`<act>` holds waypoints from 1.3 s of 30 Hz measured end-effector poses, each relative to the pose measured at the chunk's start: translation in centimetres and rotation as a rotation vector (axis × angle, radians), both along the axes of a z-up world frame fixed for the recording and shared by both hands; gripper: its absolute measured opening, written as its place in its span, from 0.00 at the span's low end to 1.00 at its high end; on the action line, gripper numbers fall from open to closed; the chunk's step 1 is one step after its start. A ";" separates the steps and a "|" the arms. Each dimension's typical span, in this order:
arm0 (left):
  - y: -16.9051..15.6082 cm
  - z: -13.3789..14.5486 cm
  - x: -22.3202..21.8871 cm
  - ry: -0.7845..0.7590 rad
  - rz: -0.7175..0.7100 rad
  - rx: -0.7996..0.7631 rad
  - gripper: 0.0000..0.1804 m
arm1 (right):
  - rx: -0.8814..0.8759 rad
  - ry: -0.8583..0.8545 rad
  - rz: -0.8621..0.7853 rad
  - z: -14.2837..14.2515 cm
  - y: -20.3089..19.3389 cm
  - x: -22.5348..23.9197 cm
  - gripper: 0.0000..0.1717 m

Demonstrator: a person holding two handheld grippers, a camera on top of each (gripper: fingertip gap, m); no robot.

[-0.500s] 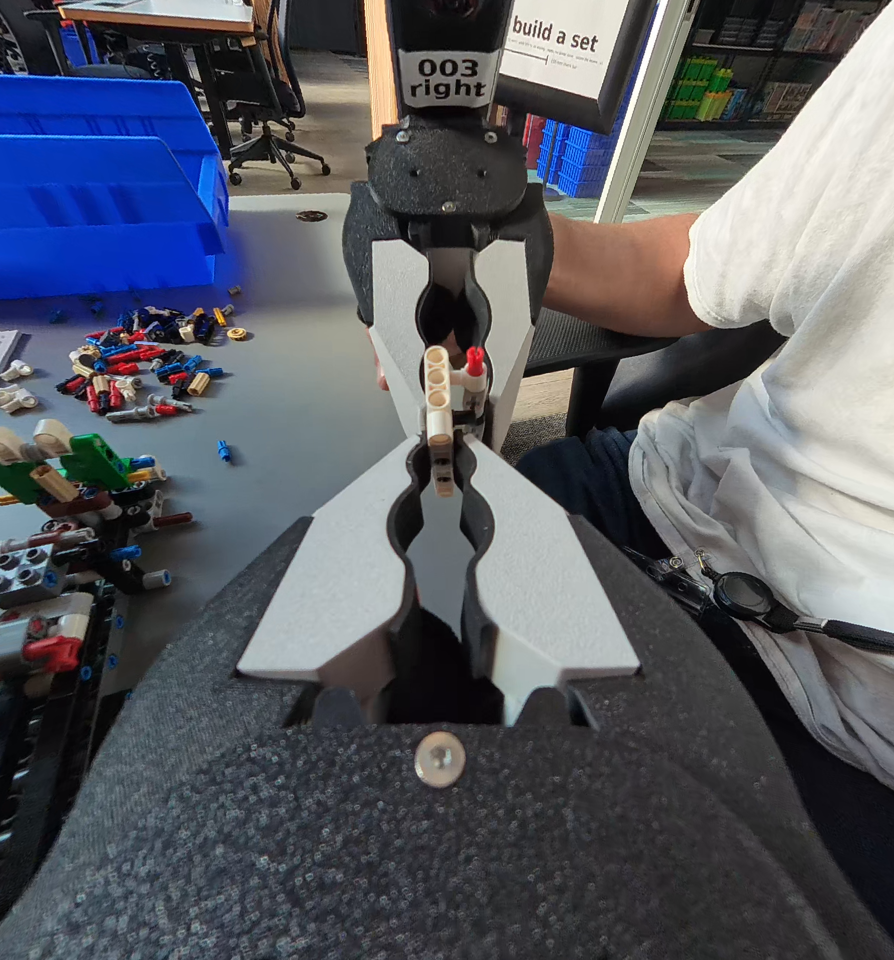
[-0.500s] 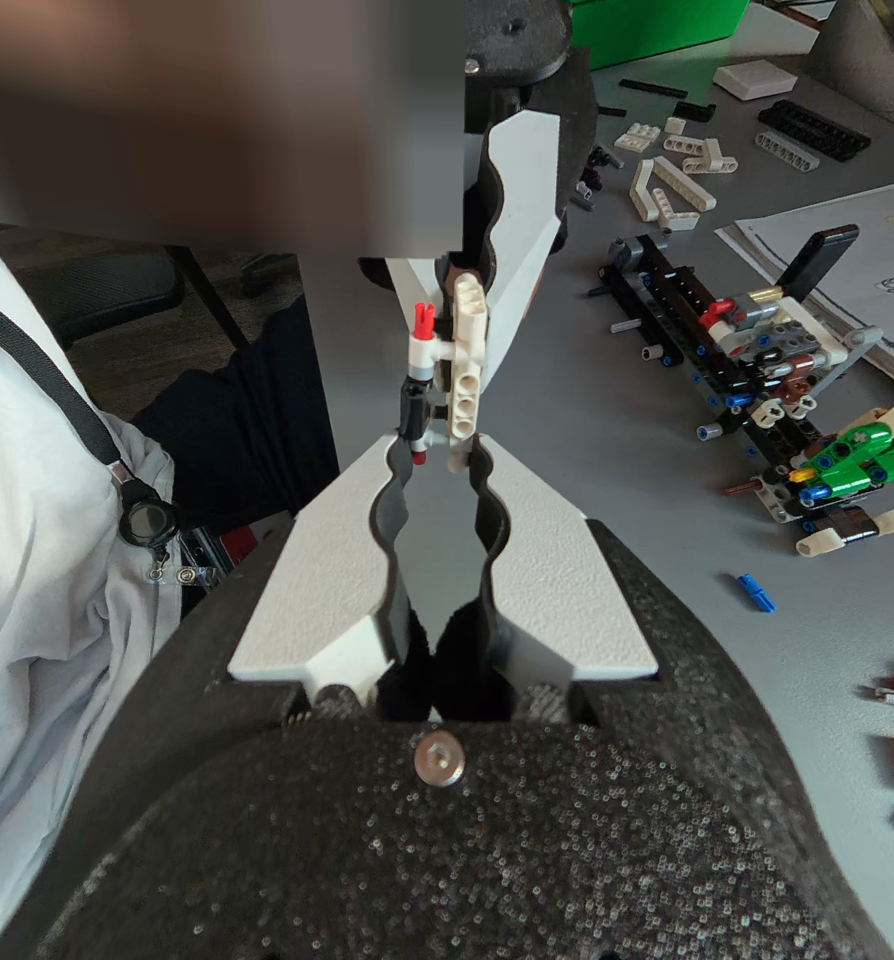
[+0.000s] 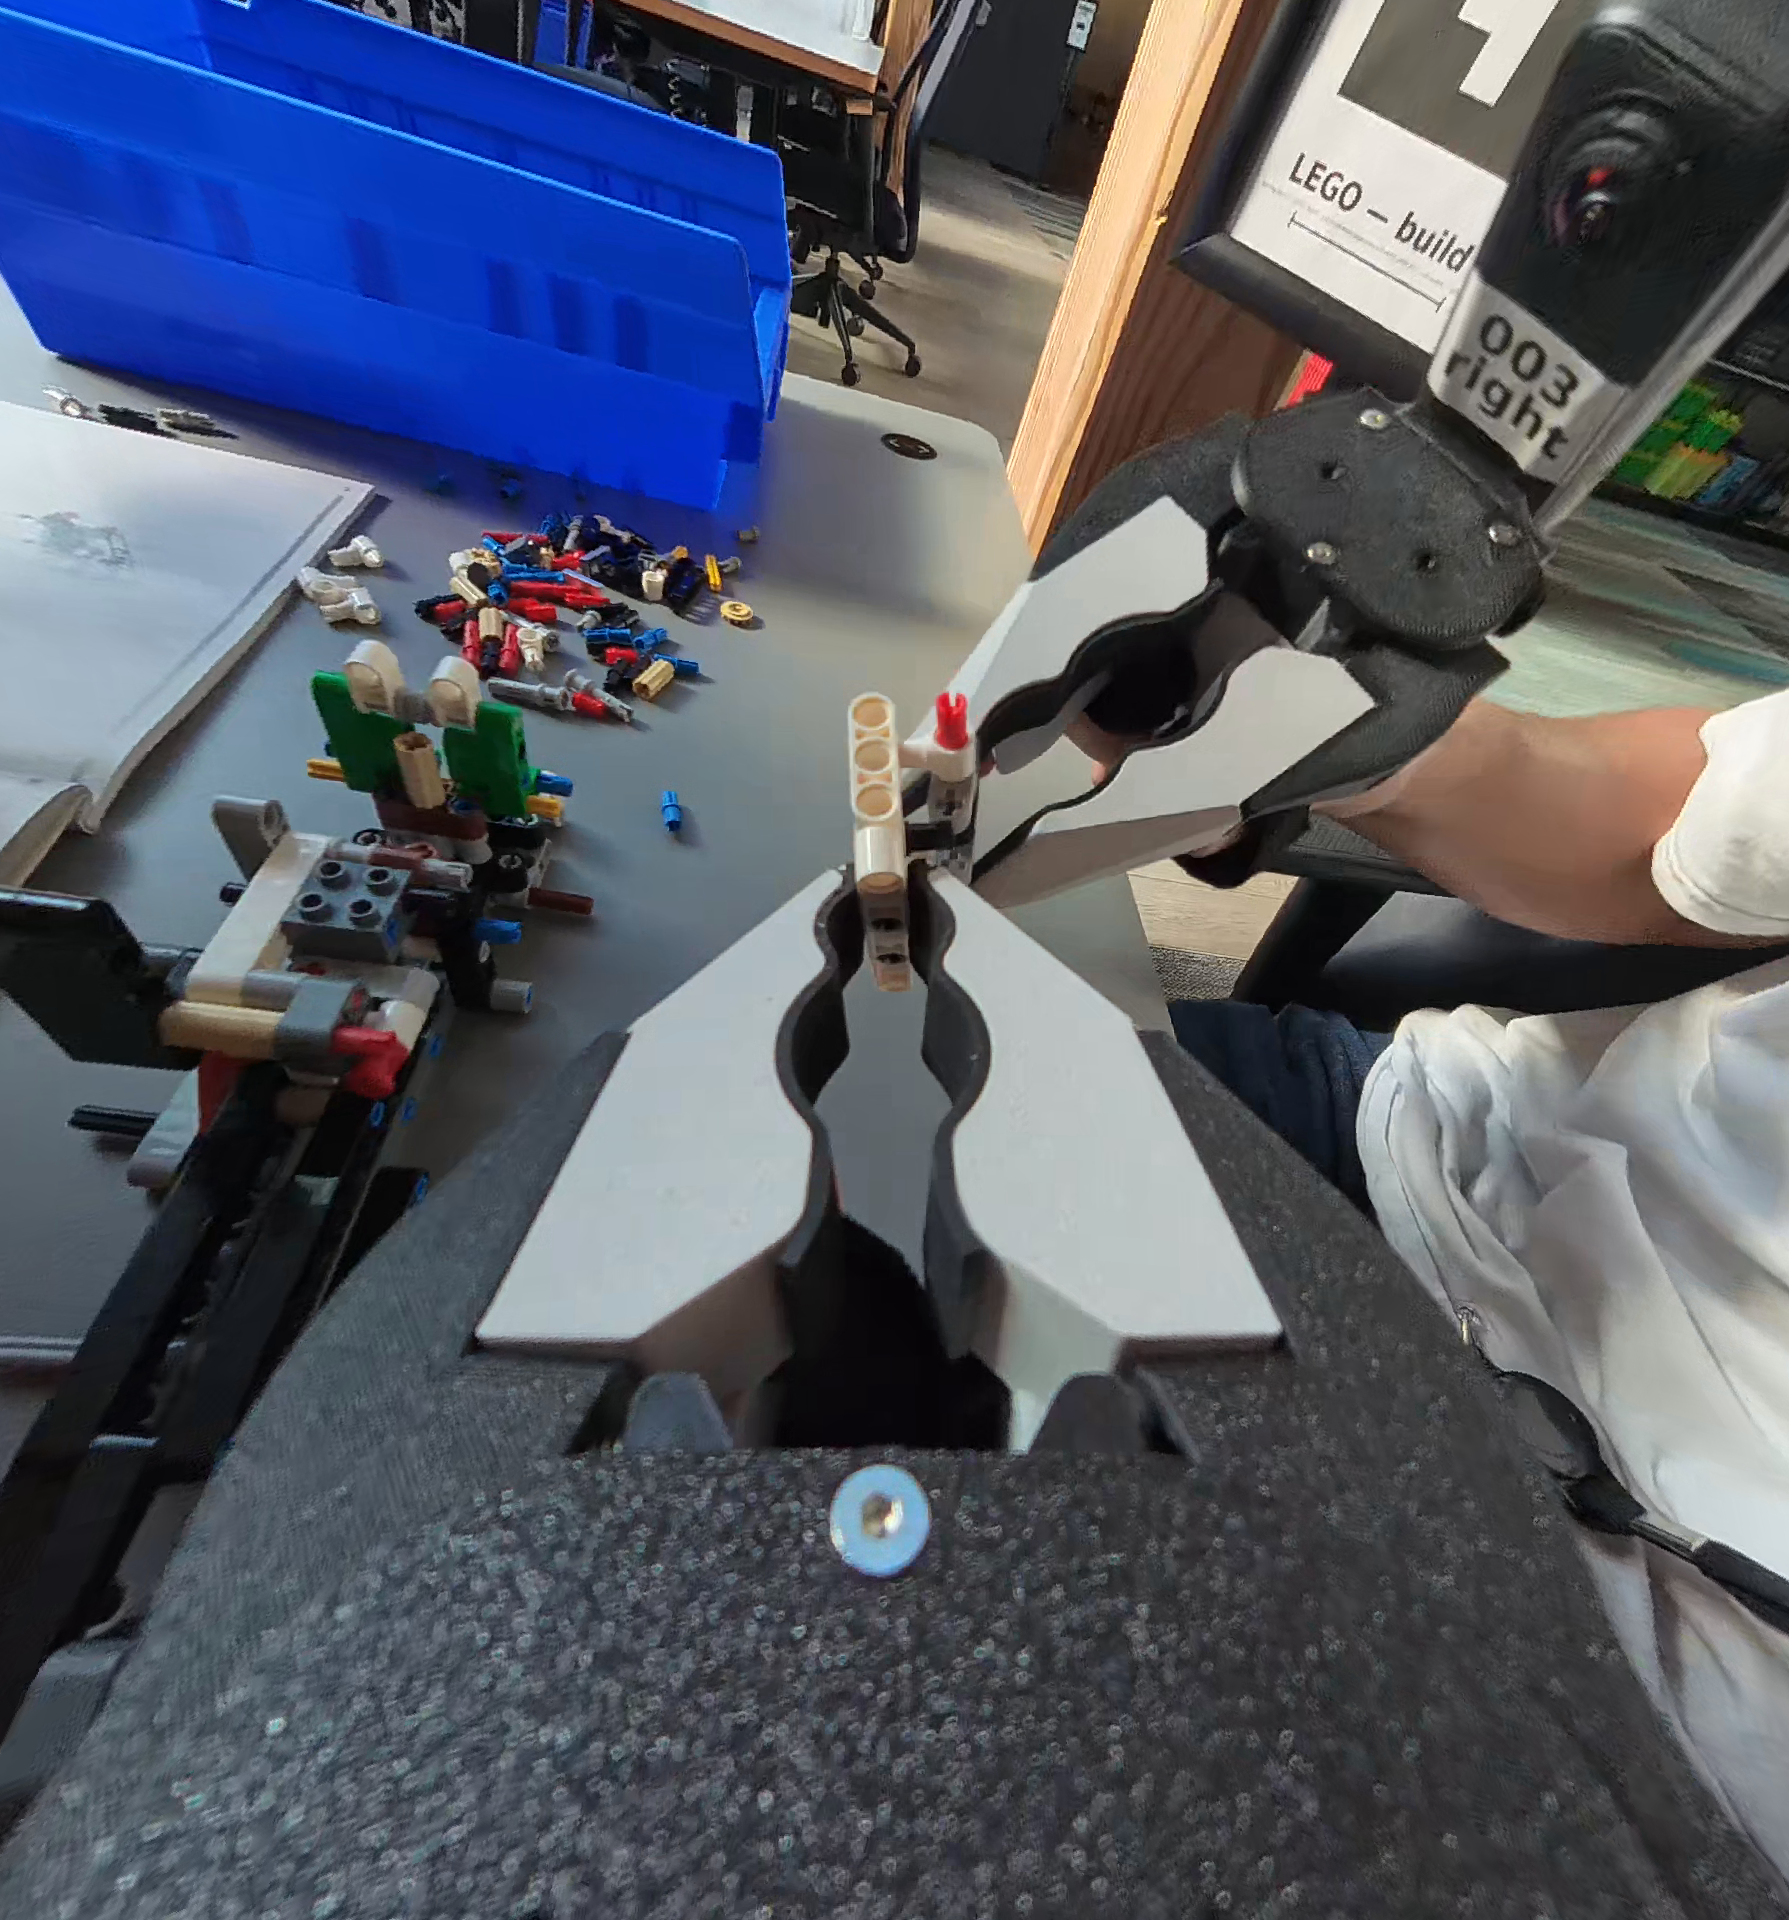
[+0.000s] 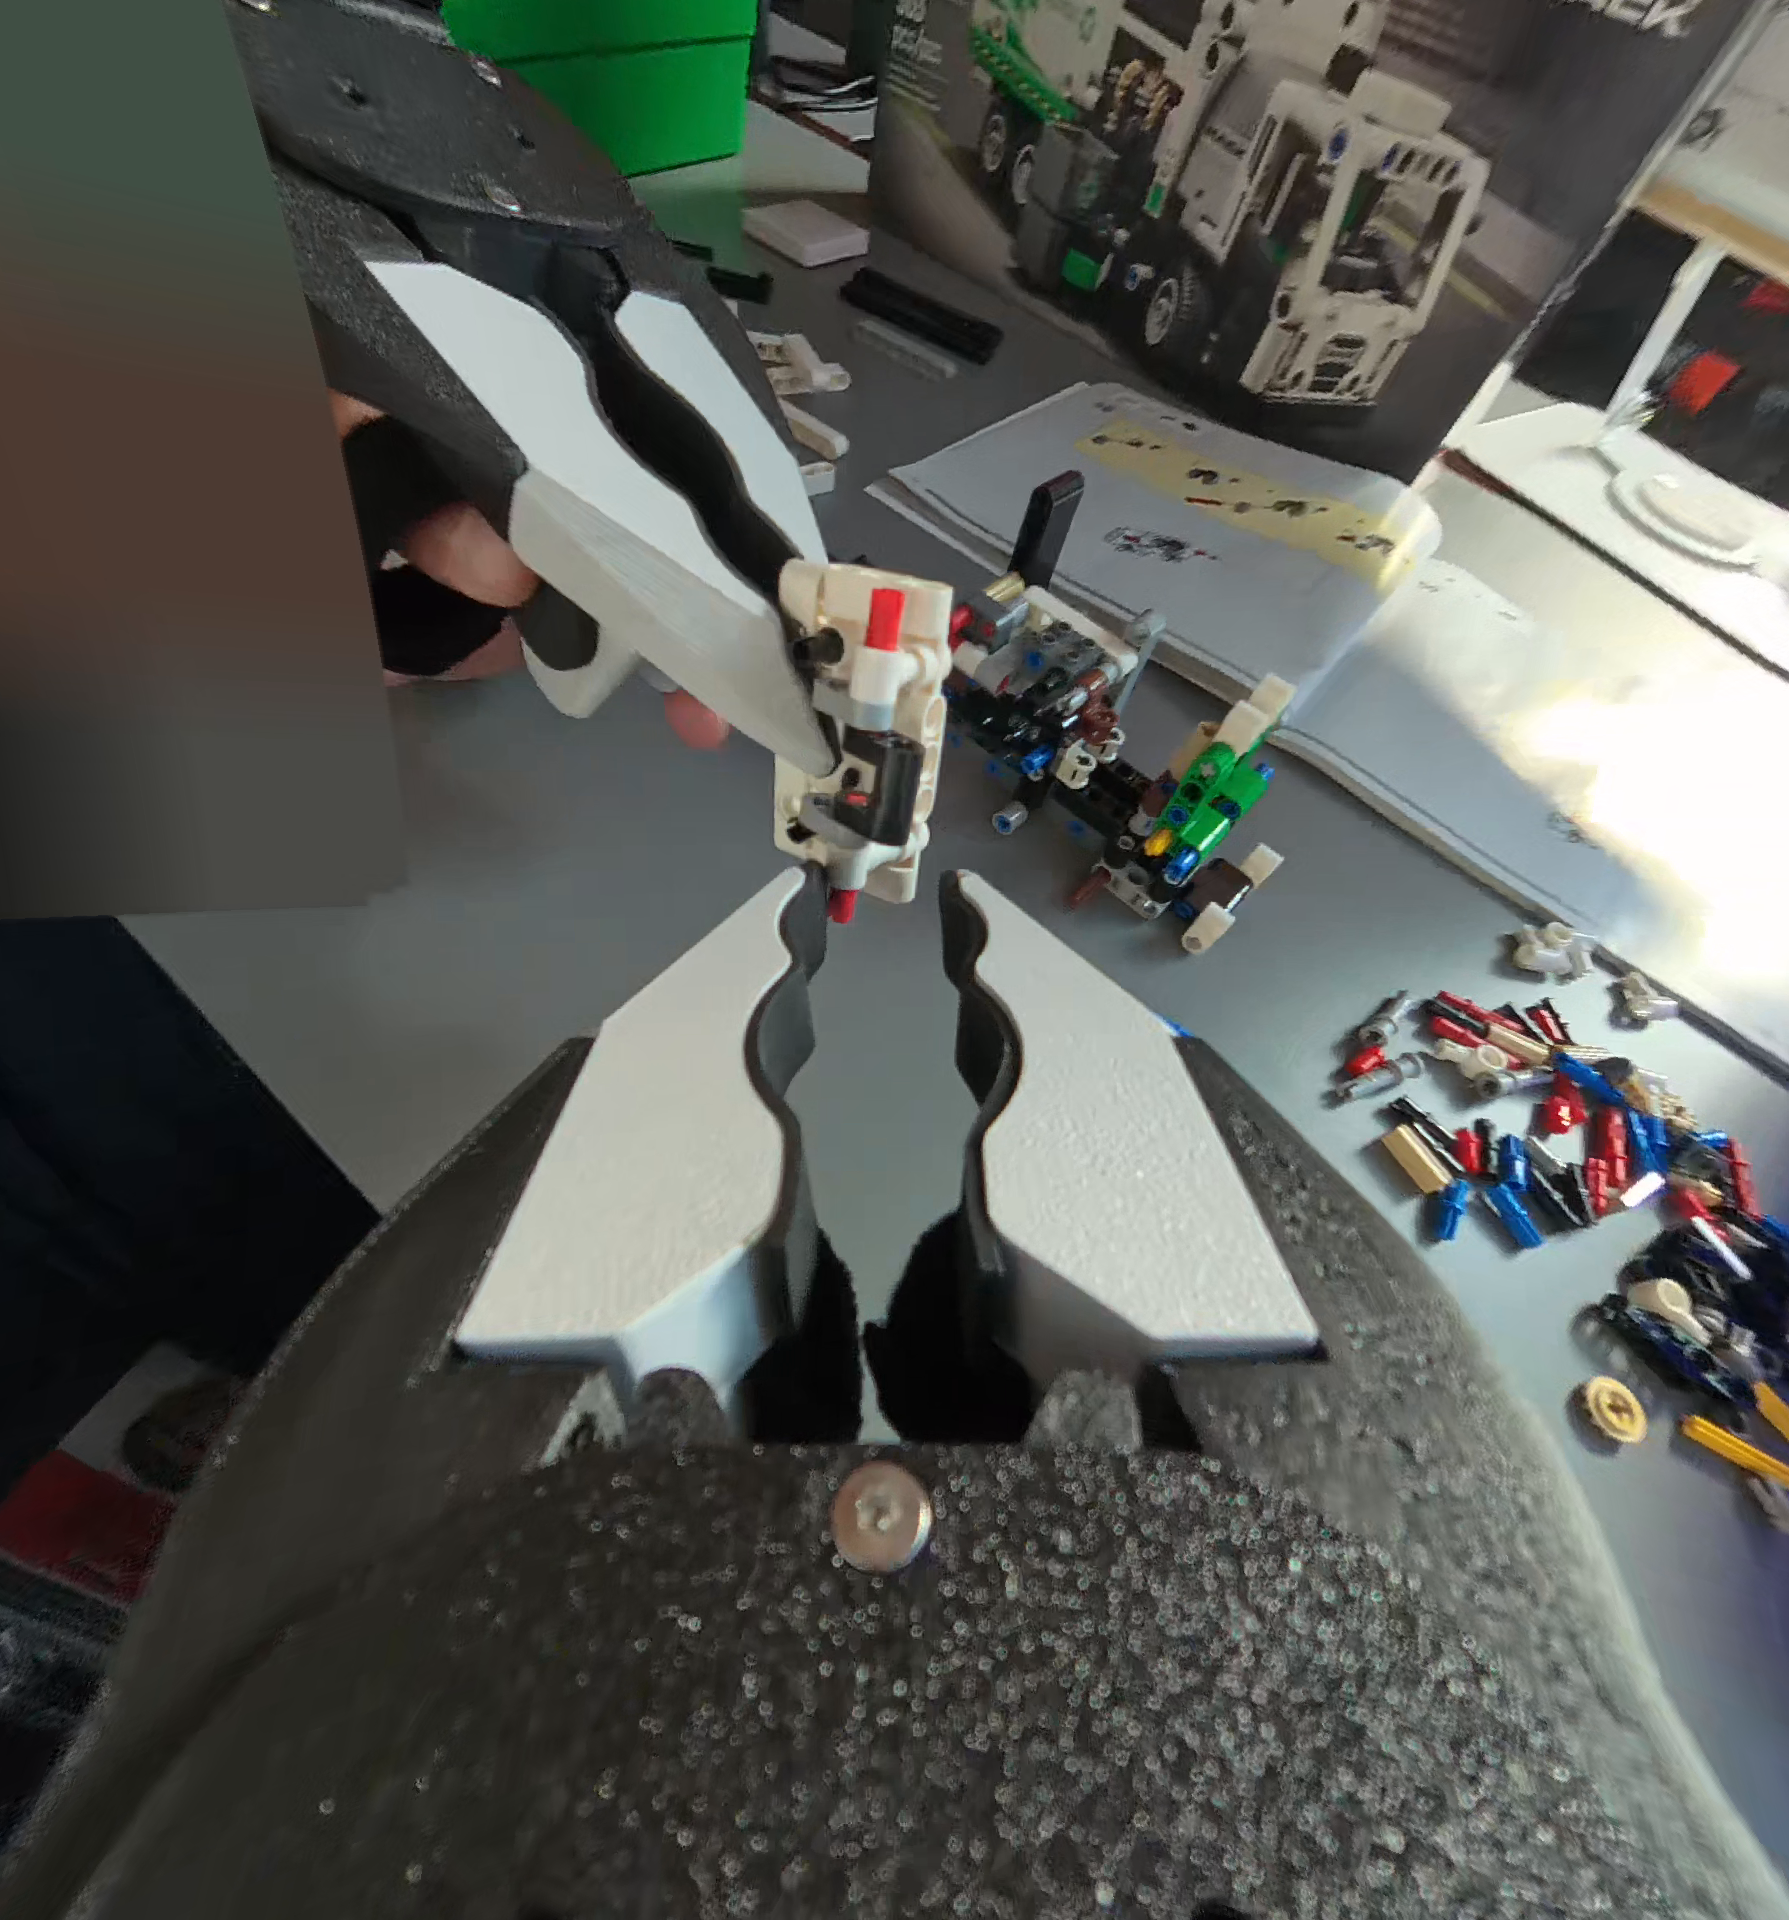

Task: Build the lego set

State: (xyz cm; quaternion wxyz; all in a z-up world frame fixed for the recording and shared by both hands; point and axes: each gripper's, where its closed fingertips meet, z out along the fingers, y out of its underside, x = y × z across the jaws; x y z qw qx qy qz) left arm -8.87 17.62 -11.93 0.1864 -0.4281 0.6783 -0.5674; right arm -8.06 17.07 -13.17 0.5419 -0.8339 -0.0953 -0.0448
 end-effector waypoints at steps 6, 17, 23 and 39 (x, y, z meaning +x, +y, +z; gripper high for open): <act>0.1 0.0 0.1 0.013 0.027 -0.021 0.03 | 0.049 -0.160 -0.141 0.2 0.0 -0.3 0.04; 0.7 0.0 0.4 0.018 0.064 -0.035 0.03 | 0.086 -0.154 -0.214 0.8 0.3 0.2 0.04; 0.8 0.0 0.5 0.036 0.062 -0.063 0.03 | 0.090 -0.065 -0.211 0.7 0.4 0.3 0.03; 1.0 -0.4 0.5 0.074 0.072 -0.093 0.03 | 0.055 0.245 -0.108 0.1 0.7 -0.1 0.03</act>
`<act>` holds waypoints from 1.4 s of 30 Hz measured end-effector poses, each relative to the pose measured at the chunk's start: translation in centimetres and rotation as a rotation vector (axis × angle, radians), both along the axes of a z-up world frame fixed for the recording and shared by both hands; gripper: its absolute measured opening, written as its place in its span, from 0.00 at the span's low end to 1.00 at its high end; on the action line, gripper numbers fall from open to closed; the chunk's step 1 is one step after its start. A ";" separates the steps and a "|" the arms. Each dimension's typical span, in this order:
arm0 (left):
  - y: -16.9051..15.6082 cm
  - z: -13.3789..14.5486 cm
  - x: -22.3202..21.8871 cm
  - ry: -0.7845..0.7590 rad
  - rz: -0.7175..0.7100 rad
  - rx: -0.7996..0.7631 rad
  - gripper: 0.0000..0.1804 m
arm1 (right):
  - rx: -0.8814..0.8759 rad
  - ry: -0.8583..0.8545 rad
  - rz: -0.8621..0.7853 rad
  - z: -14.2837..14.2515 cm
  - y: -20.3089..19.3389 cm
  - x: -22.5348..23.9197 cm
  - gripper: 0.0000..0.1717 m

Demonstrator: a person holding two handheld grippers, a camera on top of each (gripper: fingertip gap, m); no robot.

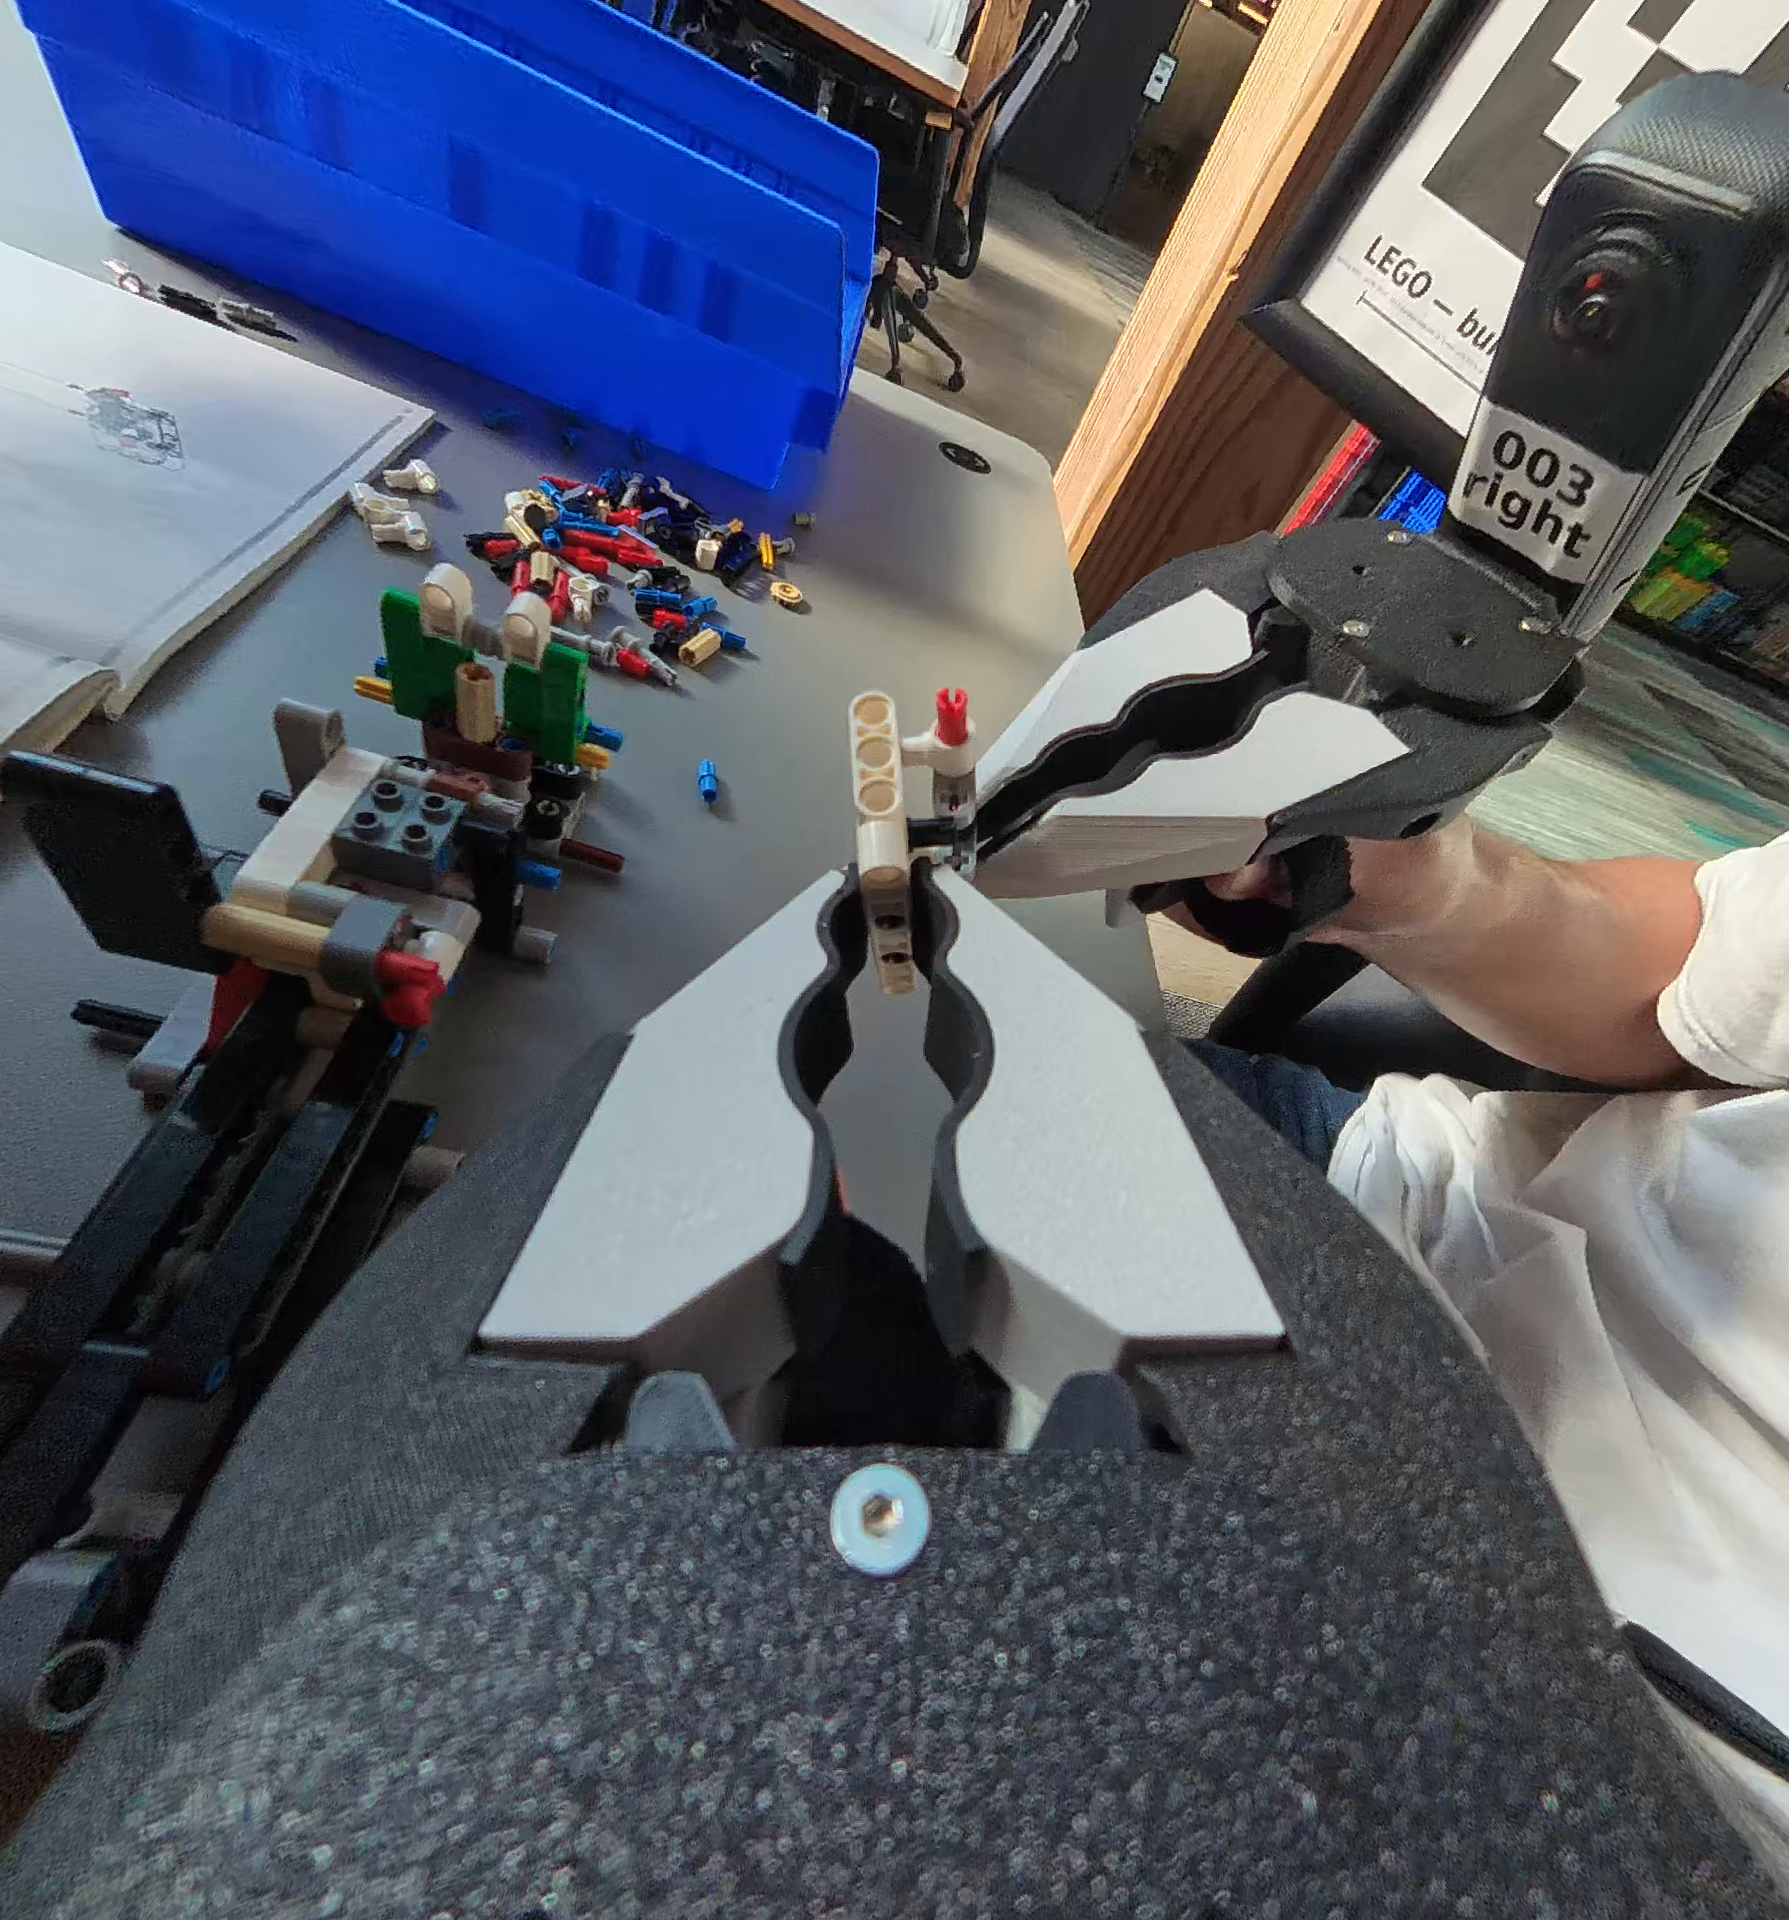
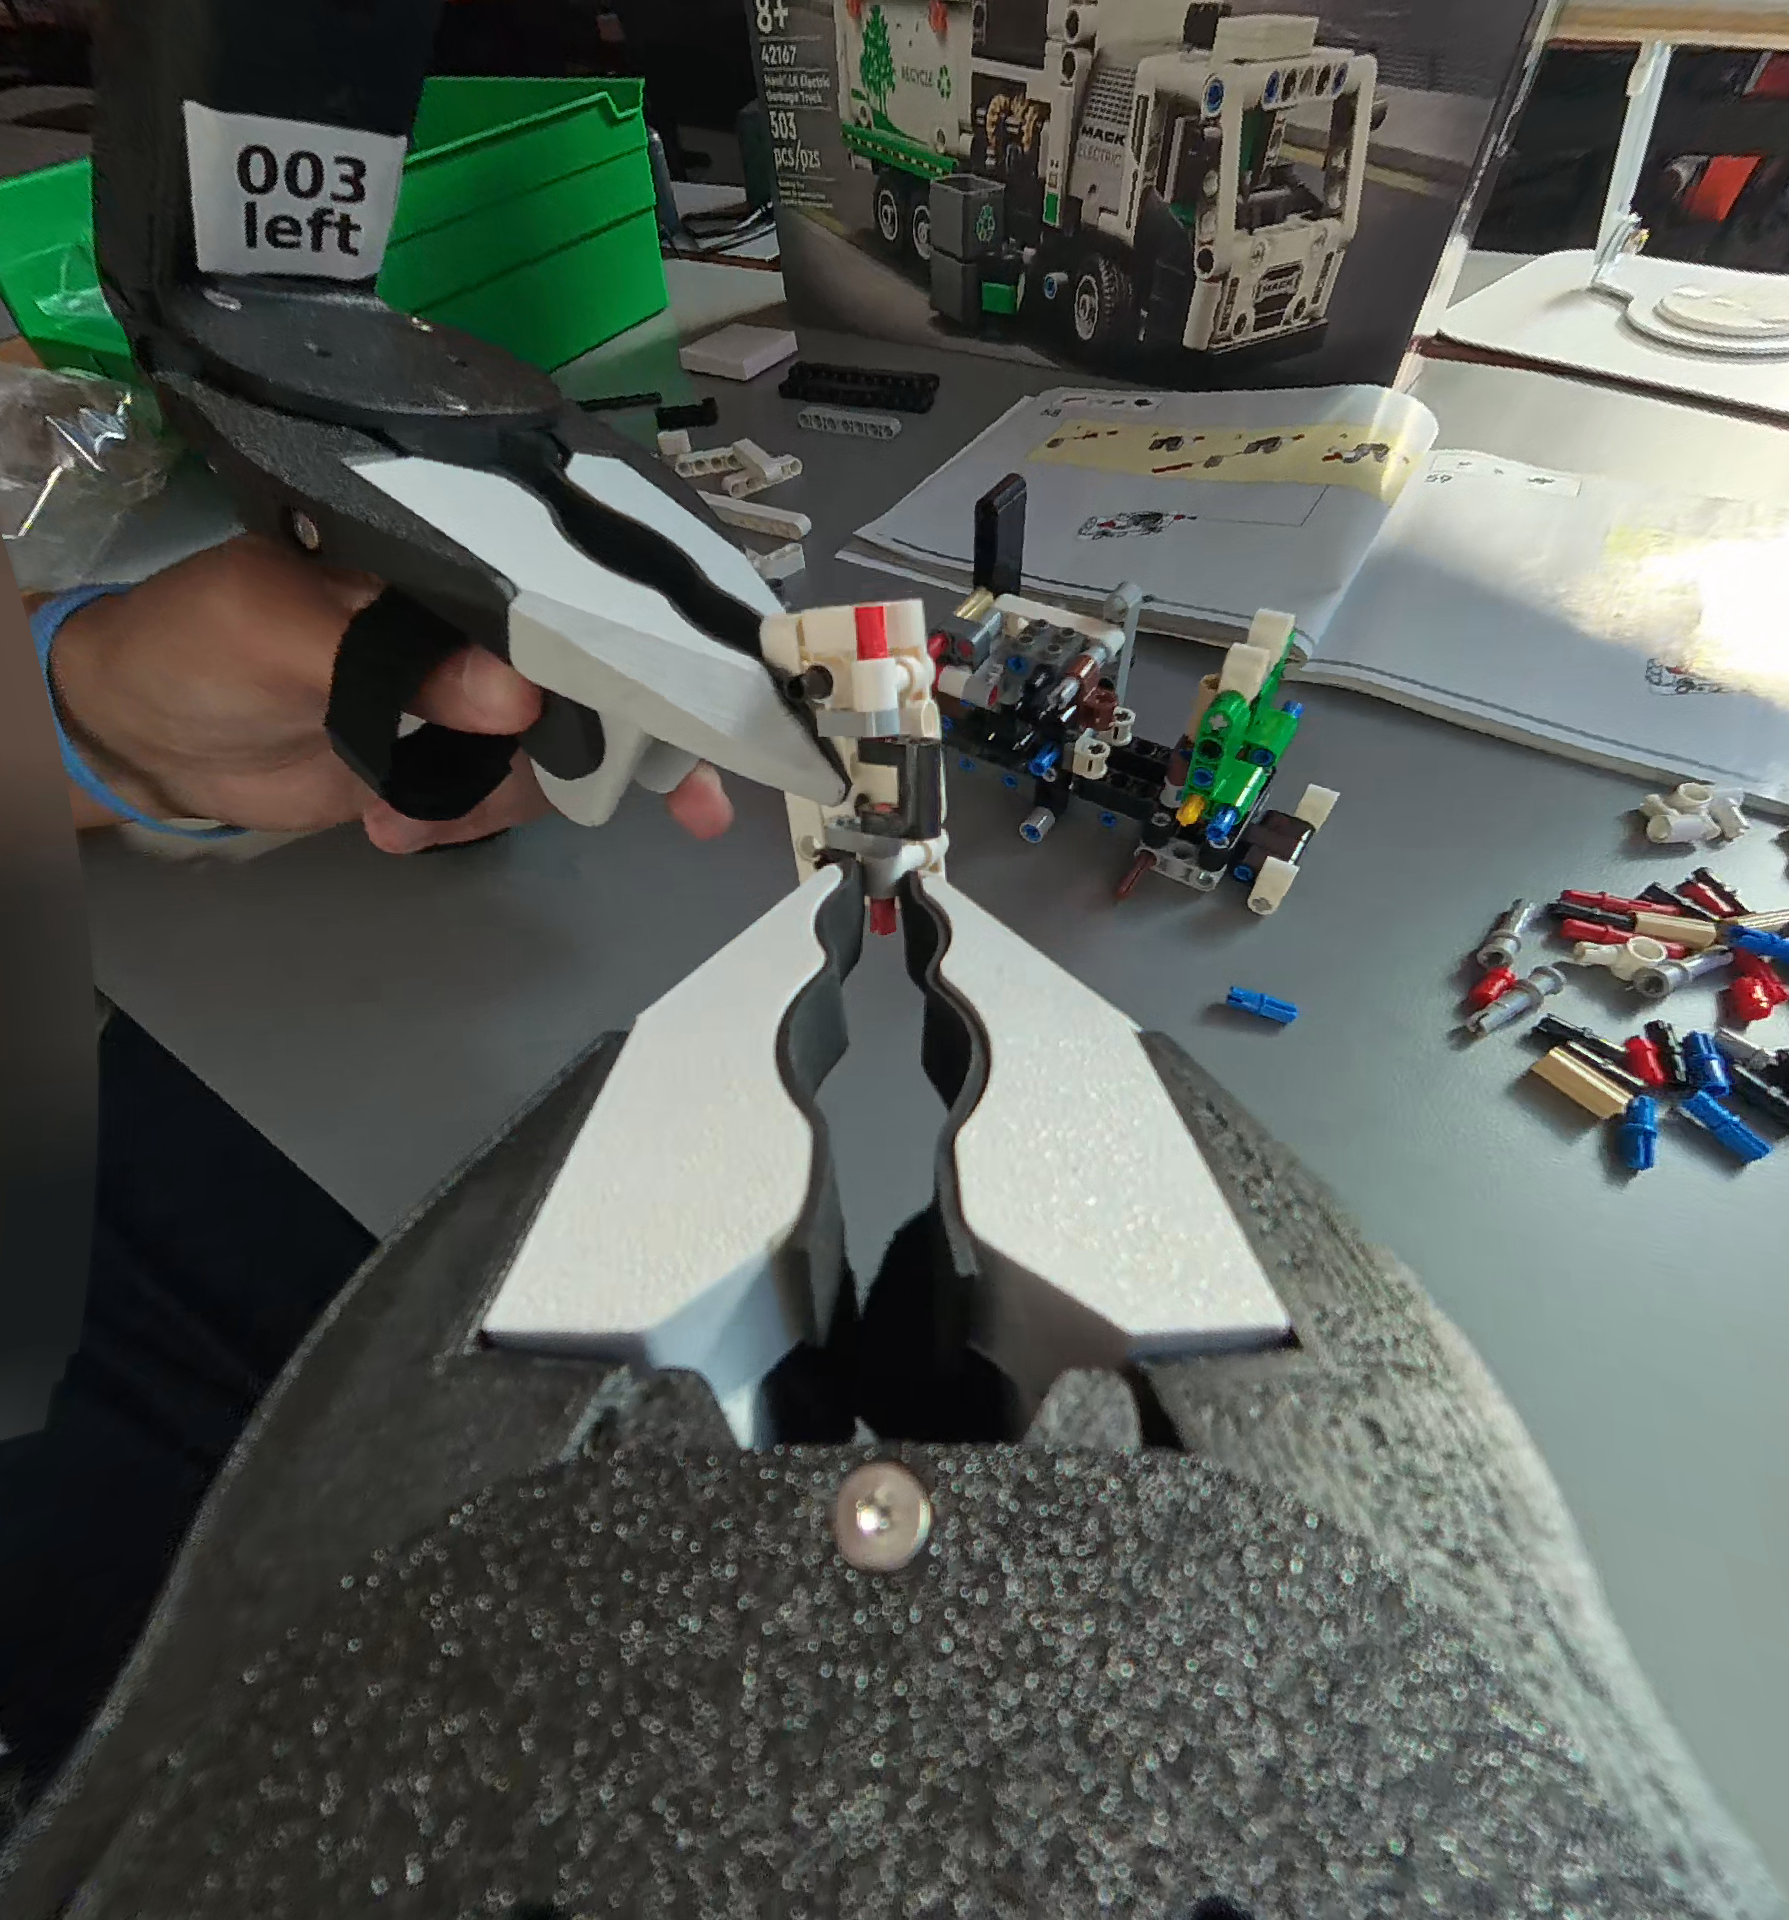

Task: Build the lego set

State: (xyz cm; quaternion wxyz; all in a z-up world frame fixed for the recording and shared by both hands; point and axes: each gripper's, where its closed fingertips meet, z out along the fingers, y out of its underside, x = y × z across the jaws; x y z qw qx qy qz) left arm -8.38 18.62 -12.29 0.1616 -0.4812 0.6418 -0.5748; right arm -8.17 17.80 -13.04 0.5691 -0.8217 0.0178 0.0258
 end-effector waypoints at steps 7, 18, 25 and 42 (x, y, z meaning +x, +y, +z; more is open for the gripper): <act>-1.2 -0.1 -0.4 -0.030 -0.047 0.062 0.03 | -0.051 0.053 0.243 0.7 -2.0 0.1 0.18; -2.8 0.7 -1.2 -0.105 -0.122 0.080 0.03 | -0.078 0.167 0.592 0.4 -2.1 -1.8 0.13; -2.7 1.1 -1.3 -0.098 -0.136 0.020 0.03 | -0.062 0.172 0.625 0.6 -2.0 -2.0 0.13; -3.0 1.5 -1.5 -0.127 -0.152 0.019 0.03 | -0.039 0.210 0.640 0.7 -2.2 -2.3 0.12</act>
